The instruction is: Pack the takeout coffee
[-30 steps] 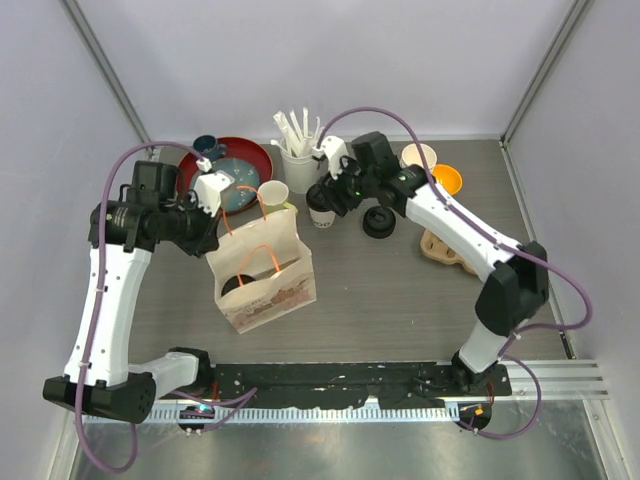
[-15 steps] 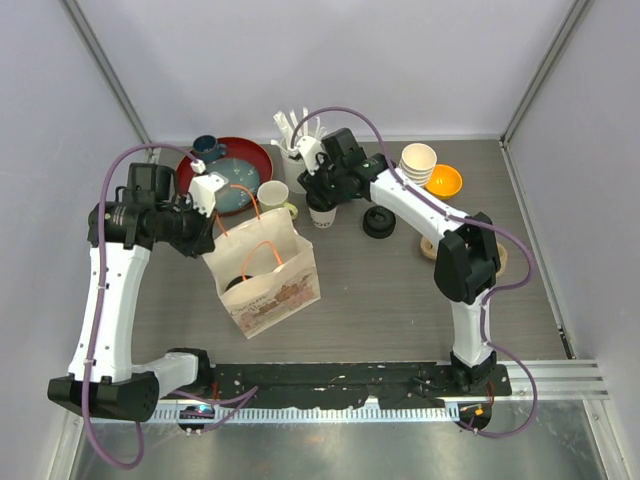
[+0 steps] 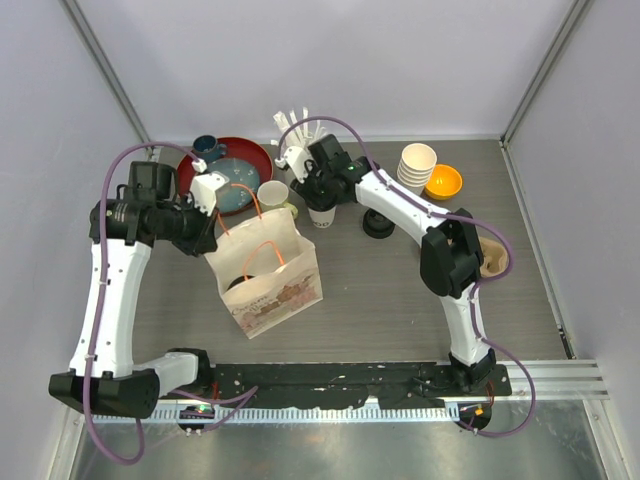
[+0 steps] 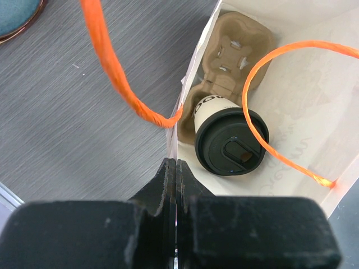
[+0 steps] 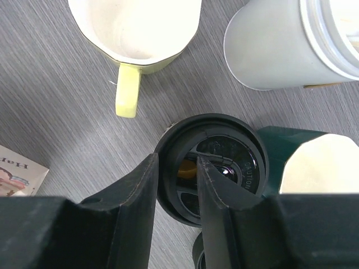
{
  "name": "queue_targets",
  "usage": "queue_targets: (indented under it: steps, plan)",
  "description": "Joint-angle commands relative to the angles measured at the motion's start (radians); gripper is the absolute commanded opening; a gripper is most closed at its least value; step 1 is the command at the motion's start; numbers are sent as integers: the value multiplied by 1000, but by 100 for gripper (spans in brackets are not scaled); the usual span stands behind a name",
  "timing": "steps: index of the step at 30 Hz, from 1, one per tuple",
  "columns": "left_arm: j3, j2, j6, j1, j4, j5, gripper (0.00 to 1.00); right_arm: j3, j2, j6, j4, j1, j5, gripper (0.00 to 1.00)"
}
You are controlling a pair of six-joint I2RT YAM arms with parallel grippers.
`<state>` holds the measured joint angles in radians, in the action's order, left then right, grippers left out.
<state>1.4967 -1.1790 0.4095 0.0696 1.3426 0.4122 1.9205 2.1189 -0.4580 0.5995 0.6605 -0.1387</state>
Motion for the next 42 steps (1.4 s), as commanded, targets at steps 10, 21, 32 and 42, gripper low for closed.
queue_targets:
  steps: [10, 21, 32, 42]
  plan:
    - [16, -13, 28, -11, 3, 60, 0, 3, -25, -39, 14, 7, 54, 5]
    - [-1, -21, 29, -11, -25, 132, 0, 72, -178, 97, 112, 7, 69, 1]
    - [-1, -65, 25, -7, -71, 253, 0, 191, -430, 206, 318, 65, 235, 1]
    - [0, -73, 38, 21, -89, 289, 0, 425, -478, 257, 517, 373, 315, 1]
